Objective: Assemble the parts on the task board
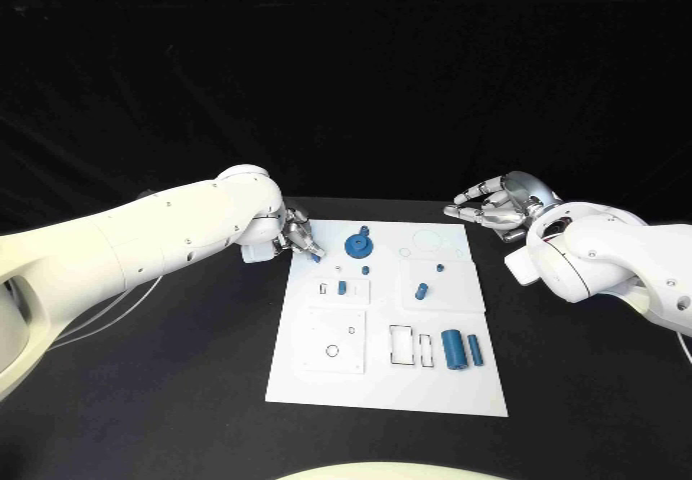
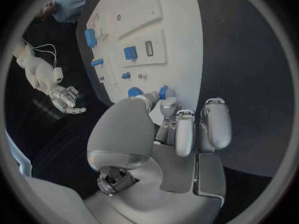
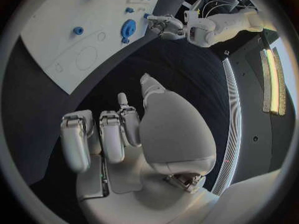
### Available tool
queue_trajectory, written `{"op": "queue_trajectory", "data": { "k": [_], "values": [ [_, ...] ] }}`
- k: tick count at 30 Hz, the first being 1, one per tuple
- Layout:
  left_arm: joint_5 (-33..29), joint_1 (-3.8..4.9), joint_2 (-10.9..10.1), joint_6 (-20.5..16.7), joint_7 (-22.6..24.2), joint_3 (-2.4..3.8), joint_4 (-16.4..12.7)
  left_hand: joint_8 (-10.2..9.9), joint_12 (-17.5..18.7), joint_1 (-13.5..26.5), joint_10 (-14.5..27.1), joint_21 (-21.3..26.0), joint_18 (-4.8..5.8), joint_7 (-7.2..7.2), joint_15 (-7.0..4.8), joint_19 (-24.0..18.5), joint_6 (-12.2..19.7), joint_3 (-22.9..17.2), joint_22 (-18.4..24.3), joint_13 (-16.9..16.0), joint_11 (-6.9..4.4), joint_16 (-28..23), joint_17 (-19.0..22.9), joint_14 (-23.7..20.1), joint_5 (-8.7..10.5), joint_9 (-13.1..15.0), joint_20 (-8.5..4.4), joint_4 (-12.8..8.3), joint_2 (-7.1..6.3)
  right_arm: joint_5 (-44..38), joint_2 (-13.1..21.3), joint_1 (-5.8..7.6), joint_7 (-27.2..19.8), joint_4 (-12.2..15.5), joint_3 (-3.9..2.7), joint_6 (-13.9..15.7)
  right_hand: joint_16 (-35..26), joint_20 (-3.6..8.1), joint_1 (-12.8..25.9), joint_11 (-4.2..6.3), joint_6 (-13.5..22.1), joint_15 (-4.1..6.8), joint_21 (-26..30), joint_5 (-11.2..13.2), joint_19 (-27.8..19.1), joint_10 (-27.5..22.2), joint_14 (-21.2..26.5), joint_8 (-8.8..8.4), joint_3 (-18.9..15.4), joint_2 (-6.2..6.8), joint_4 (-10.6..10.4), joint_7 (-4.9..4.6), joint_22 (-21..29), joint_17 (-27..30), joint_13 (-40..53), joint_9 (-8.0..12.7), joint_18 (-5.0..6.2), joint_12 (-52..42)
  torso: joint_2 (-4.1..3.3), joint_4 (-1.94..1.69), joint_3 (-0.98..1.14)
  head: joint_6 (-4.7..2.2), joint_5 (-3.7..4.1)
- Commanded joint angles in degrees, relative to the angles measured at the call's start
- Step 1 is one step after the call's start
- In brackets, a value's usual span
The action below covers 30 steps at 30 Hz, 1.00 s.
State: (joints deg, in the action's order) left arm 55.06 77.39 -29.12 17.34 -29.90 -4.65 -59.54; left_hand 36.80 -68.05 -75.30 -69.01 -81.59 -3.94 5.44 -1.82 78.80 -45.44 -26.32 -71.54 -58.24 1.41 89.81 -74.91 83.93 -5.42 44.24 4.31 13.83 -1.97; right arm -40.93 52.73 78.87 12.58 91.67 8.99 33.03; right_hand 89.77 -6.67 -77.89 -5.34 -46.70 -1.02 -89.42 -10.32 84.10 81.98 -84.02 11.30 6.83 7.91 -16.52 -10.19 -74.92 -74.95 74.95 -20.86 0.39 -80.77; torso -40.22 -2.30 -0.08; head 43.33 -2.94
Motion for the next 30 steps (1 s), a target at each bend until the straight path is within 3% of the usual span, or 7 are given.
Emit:
{"op": "queue_trajectory", "data": {
  "k": [1, 4, 8, 16, 25, 30],
  "values": [
    [-2.04, -0.04, -0.06, -0.63, 0.66, -0.01, -0.08, 1.31, -0.17, -1.77, -0.25, -0.06, -0.10, -0.36, -0.50, -0.23, 0.14, -4.08, -0.04, 0.08, -0.44, 0.19, -15.09, 6.07, 0.09, 0.69, -0.35, -1.60, -0.23, -0.49, -0.05, -0.03, -0.60, 0.00, 0.00, -0.59, -0.02, -0.20, 0.34, -0.01, 0.24, 0.01, 0.18, 0.21, 5.48, -0.08, -5.80, 0.28, 0.23, -0.01, 0.11, -0.06, -14.47, -14.30, 5.94, 0.07, -0.16, 0.00, 0.04, 0.02, 0.00, 0.04, -0.04],
    [-3.61, -0.04, -0.26, -0.98, 0.66, -0.01, -0.10, 3.39, -0.12, 0.03, -0.64, -0.06, -0.09, -0.34, -0.50, -0.22, 0.65, -11.18, -0.14, 0.25, -0.47, 0.19, -15.09, 6.07, 0.15, 1.96, -0.36, -3.56, -2.20, -0.49, -0.05, -0.03, -0.56, -0.03, 0.00, -0.67, -0.02, -0.20, 0.34, -0.01, 0.24, 0.01, 0.18, 0.21, 5.48, -0.08, -5.80, 0.28, 0.23, -0.01, 0.11, -0.06, -14.47, -14.30, 5.94, 0.07, -0.16, 0.00, 0.04, 0.01, 0.00, 0.07, -0.05],
    [-5.24, -0.05, -0.91, -1.77, 0.61, 0.00, -0.68, 4.61, -0.07, 2.12, -0.73, -0.02, -0.10, -0.40, -0.54, -0.25, 0.93, -14.68, -0.14, 0.45, -0.51, 0.19, -15.09, 6.07, 0.25, 2.61, -0.36, -4.84, -3.10, -0.49, -0.06, -0.03, -0.54, -0.09, 0.00, -0.74, -0.02, -0.20, 0.34, -0.01, 0.24, 0.01, 0.18, 0.21, 5.48, -0.08, -5.80, 0.28, 0.23, -0.01, 0.11, -0.06, -14.47, -14.30, 5.94, 0.07, -0.16, 0.00, 0.01, 0.01, 0.01, 0.11, -0.03],
    [-8.45, -0.05, -3.18, -2.62, 0.45, 0.25, -3.48, 5.31, 0.08, 3.18, -0.74, 0.04, -0.12, -0.48, -0.60, -0.29, 0.97, -16.29, -0.08, 0.70, -0.59, 0.19, -15.09, 6.07, 0.26, 2.93, -0.39, -5.65, -3.36, -0.46, -0.06, -0.05, -0.50, -0.29, 0.00, -0.99, -0.02, -0.20, 0.34, -0.01, 0.24, 0.01, 0.18, 0.21, 5.48, -0.08, -5.80, 0.28, 0.23, -0.01, 0.11, -0.06, -14.47, -14.30, 5.94, 0.07, -0.16, 0.00, 0.10, 0.00, 0.05, 0.18, 0.02],
    [-9.56, -0.01, -7.61, -3.73, 0.39, 0.49, -10.74, 5.52, 0.14, 3.54, -0.74, 0.08, -0.14, -0.51, -0.62, -0.34, 0.97, -16.70, -0.01, 0.80, -0.60, 0.18, -15.07, 6.06, 0.27, 3.02, -0.40, -5.88, -3.46, -0.40, 0.04, -0.10, -0.52, -0.47, 0.03, -1.23, -0.08, -0.19, 0.36, 0.00, 0.24, 0.02, 0.28, 0.22, 5.43, -0.14, -5.76, 0.35, 0.25, -0.02, 0.13, -0.05, -14.39, -14.11, 5.86, 0.08, -0.14, 0.07, 0.15, -0.04, 0.08, 0.21, 0.03],
    [-8.57, -0.05, -9.46, -5.55, 0.76, 0.49, -14.29, 5.97, -0.09, 4.09, -1.14, -0.06, -0.07, -0.58, -0.71, -0.10, 1.00, -17.90, -0.34, 0.53, -0.75, 0.19, -15.09, 6.07, 0.20, 3.18, -0.47, -6.77, -3.68, -0.35, 0.00, -0.15, -0.53, -0.61, 0.05, -1.36, -0.08, -0.19, 0.36, 0.00, 0.24, 0.02, 0.28, 0.22, 5.43, -0.14, -5.76, 0.35, 0.25, -0.02, 0.13, -0.05, -14.39, -14.11, 5.86, 0.08, -0.14, 0.07, 0.00, 0.02, 0.00, 0.12, 0.01]
  ]
}}
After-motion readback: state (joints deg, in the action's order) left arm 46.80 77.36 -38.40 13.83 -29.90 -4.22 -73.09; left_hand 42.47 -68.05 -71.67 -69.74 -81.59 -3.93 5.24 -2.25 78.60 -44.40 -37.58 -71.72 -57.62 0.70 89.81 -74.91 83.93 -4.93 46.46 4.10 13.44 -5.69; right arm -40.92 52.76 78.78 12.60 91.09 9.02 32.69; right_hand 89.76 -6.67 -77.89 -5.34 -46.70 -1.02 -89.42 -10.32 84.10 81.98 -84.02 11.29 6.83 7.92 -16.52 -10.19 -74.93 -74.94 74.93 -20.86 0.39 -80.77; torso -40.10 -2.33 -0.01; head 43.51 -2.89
